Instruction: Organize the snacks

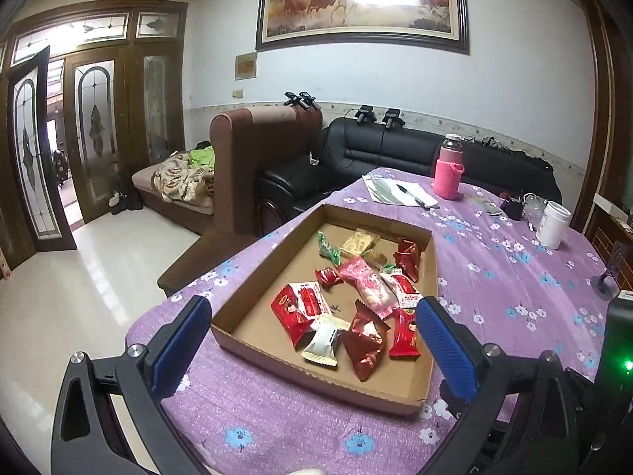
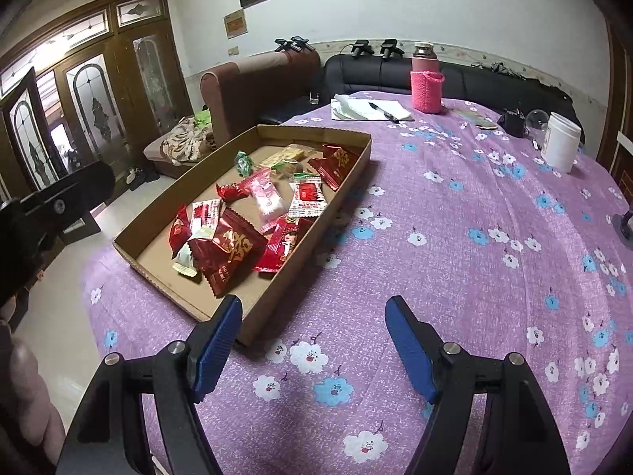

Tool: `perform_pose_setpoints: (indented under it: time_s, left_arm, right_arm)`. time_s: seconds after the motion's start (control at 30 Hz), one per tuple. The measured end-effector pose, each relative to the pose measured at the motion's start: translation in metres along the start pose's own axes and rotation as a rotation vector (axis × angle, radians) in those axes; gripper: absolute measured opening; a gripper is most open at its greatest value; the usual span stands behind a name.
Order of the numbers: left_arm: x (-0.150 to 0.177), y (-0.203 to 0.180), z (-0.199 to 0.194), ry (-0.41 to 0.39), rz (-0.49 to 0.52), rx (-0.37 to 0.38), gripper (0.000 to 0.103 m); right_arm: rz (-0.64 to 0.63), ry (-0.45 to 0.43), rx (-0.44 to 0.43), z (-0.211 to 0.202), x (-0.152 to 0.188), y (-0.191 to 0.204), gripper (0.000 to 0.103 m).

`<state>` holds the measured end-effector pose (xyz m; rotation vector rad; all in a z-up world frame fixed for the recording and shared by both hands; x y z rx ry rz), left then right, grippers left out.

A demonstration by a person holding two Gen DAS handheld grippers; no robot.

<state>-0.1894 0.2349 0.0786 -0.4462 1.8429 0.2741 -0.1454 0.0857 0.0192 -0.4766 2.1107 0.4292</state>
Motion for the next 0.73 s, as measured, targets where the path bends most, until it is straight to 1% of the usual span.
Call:
perform_pose_setpoints:
  time_s: [0.57, 0.73]
  left_arm:
    - [0.009, 0.003, 0.011, 0.046, -0.011, 0.013, 0.103]
    - [0.009, 0.000, 0.015, 0.059, 0.005, 0.022, 0.103]
  right_arm:
    - [-0.043, 0.029, -0.011, 0.009, 0.004, 0.011, 0.079]
    - [-0.035, 0.035, -0.011, 0.011, 0.004, 0.009, 0.079]
Point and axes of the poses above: each gripper's, at about its wrist camera, not at the fingertips, and z roughly the way its jaws point, y to its left, x to its underside, the point moved 7 cm from there along z, roughly the way its jaws point, and after that the axes turned 11 degrees about -y, right-handed, at the moved point
